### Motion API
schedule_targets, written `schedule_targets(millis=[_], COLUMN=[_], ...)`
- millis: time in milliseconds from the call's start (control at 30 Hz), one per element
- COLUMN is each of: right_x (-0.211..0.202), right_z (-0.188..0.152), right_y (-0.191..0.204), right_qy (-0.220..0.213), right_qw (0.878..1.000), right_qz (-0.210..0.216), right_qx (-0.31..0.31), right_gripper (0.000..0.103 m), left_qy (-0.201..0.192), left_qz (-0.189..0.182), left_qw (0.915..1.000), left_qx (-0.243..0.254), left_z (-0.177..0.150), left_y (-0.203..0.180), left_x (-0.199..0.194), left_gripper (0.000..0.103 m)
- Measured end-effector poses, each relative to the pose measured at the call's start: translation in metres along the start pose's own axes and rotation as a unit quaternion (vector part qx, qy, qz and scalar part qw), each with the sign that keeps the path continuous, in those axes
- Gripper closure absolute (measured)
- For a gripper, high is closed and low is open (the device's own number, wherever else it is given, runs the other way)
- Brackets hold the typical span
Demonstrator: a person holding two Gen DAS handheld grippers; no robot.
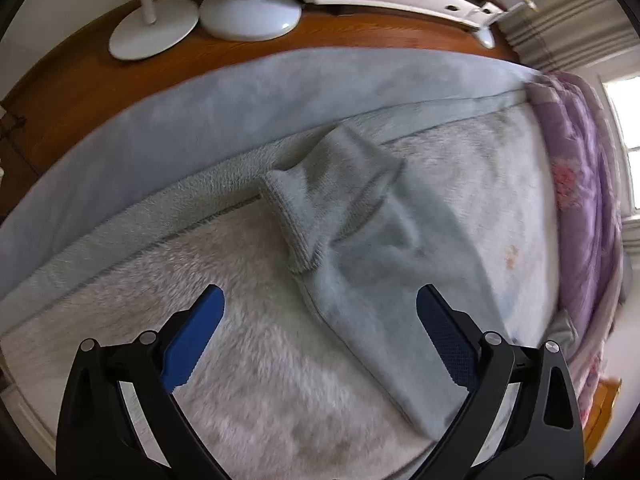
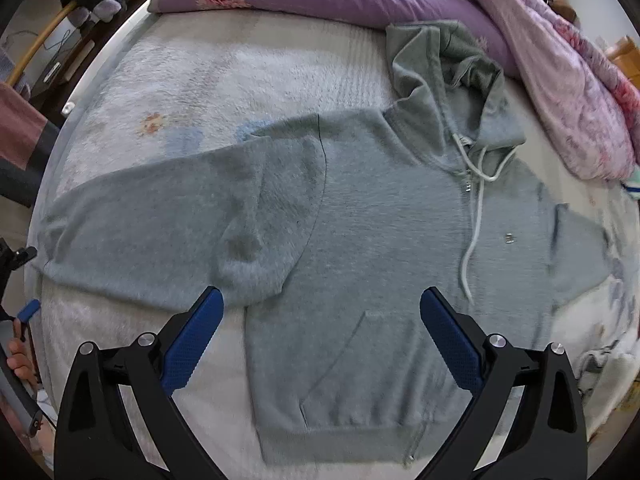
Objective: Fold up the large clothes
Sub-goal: 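Grasp the hoodie sleeve cuff with the left tool and lift it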
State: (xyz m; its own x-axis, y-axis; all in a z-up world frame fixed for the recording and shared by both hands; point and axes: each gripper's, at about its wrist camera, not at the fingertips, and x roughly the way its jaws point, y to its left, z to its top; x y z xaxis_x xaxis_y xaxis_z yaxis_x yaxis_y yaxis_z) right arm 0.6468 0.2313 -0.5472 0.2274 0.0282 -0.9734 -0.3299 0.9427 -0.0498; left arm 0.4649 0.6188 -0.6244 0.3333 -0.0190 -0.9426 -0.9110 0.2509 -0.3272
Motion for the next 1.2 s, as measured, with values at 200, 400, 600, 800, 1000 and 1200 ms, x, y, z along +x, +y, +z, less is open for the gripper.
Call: schedule_targets(millis=[200,400,600,800,1000,1200], right_x=[0.043,0.096,0.13,0.116,0.061,0.011], right_z=[0.008,0.014,0.013,0.018,0.005,-0.02], right_y=[-0.01,-0.009,-0.017,-0.057,-0.184,-0.327], right_qy=[-0.011,0.042,0.078,0.079,-0.005,-0.063], right_qw=[0.999,0.992,0.985,0.973,0.971,0.975], right_qz=[0.033,0.11,0.141,0.205,0.194,0.132], right_qx=[0.018,0.04,0.054,0.074,0.137,0.167], right_gripper=[0.038,0.083,0.09,0.09,0.085,0.085], left_qy=[-0.005,-0.043,-0.123,-0.186,-0.165,-0.088], left_qz=[0.043,0.046,0.01,-0.094,-0.183,-0.215], left_qw=[0.9971,0.9945,0.9833,0.9523,0.9211,0.8987], left_qx=[0.062,0.084,0.133,0.223,0.301,0.372], left_z=[0.005,0.007,-0.013,-0.072,-0.168,-0.299], left_y=[-0.012,-0.017,-0.062,-0.173,-0.292,-0.402], left_x=[0.019,0.002,-0.067,-0.142,-0.149,-0.091], left_gripper=[0.066,0.089,0.09,0.09,0.09,0.09])
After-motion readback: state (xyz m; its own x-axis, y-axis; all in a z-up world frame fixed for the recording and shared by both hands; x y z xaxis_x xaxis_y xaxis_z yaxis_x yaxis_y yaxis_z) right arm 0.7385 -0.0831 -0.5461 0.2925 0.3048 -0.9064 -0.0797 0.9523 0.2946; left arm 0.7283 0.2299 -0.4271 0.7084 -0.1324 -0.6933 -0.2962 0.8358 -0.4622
